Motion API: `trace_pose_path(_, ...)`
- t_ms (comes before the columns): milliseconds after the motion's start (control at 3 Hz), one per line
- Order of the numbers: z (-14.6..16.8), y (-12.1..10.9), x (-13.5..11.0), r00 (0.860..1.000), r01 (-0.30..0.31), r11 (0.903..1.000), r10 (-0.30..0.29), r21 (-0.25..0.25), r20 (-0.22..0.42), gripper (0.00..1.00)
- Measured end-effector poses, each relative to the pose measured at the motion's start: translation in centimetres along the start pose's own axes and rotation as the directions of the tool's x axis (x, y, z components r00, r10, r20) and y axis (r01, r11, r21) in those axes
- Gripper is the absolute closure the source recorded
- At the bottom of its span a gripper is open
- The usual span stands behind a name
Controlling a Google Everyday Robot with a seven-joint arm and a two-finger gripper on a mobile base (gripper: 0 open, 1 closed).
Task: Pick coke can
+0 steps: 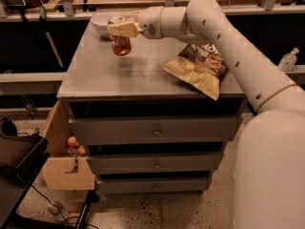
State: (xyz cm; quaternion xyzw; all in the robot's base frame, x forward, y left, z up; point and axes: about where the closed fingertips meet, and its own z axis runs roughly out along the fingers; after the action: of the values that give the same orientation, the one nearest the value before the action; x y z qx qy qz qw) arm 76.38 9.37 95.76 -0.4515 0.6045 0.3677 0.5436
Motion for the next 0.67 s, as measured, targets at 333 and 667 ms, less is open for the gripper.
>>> trace_pose_path(333,-2.0,-0.9,-2.2,0.997,0.009,0.9989,-0.006,-0.047,0.073,1.0)
trace_pose_path(667,-4.9,-1.8,-5.9,0.991,0.048,0.997,-0.04,-0.061,0.132,1.0)
